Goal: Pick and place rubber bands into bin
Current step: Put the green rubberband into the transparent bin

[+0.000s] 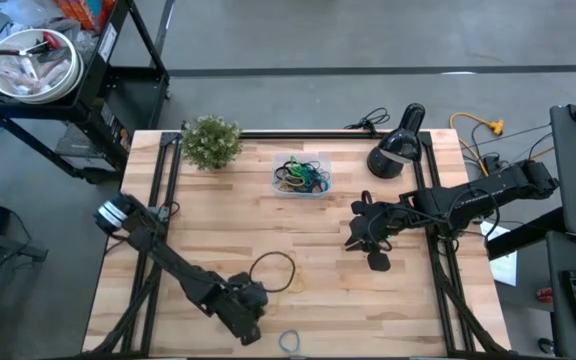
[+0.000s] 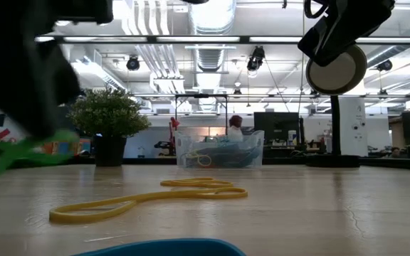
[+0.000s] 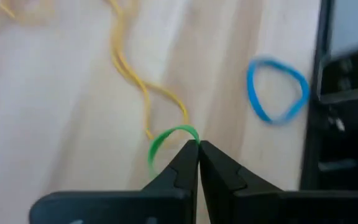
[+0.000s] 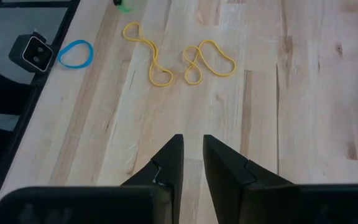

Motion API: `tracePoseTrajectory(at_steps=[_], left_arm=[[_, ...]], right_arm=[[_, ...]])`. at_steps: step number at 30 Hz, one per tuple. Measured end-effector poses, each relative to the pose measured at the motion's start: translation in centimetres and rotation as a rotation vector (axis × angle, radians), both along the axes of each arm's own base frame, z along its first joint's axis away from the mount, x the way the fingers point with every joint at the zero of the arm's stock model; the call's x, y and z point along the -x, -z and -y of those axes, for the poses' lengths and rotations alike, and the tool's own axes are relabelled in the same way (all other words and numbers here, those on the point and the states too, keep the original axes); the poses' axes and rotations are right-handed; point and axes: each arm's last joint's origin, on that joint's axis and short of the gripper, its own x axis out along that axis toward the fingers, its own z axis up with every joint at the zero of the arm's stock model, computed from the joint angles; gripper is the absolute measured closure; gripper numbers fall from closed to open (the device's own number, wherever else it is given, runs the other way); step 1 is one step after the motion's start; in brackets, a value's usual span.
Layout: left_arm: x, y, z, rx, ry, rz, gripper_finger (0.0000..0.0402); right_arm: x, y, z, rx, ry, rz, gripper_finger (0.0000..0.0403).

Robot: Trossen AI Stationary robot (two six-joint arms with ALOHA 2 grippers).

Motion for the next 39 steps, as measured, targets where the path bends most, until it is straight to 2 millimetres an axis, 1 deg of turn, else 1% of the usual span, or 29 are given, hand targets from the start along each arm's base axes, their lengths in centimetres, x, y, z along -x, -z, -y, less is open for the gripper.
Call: tracePoseTrajectory(at_steps=[3,7,10,13,22,25,28,32,35,39], left_arm=[[-0.3,-0.8,-0.7,-0.053,-0.030,0.044,0.0401],[-0.9,-2.0,-2.1,-0.070,-0.036,0.083,0.0401],[-1.4,-2.7,-3.4,-0.124,-0.052,0.117,0.0401],[-2.2,-3.5,-5.1,-0.180,-0.081,0.154,0.0401],[-4.7,-5.3,-12.5,-0.333,-0.144,0.188,0.0401],[-5.3,-5.5,-15.2,-0.369,-0.153,0.175,0.0401],[-5.6,-5.6,-17.8,-0.388,-0.149,0.161,0.0401],[-5.9,-6.1,-20.7,-0.437,-0.153,0.162,0.0402],[-5.9,-6.5,-23.0,-0.466,-0.151,0.173,0.0402],[-5.8,-7.1,-26.1,-0.491,-0.226,0.195,0.0402]], right_arm=[[0.0,0.0,0.0,0.001,-0.002,0.001,0.0346],[0.0,0.0,0.0,-0.002,0.001,0.002,0.0346],[0.0,0.0,0.0,-0.002,0.001,0.002,0.0346],[0.0,0.0,0.0,-0.002,0.002,0.002,0.0346],[-0.1,0.0,0.2,0.037,0.044,0.010,0.0346],[-0.1,0.0,0.2,0.036,0.079,0.008,0.0346],[-0.1,0.0,0.3,0.037,0.112,0.008,0.0346],[-0.1,0.0,0.3,0.030,0.128,0.011,0.0346],[-0.1,0.0,0.4,0.028,0.175,0.010,0.0346],[-0.2,0.0,0.5,0.031,0.209,0.012,0.0346]])
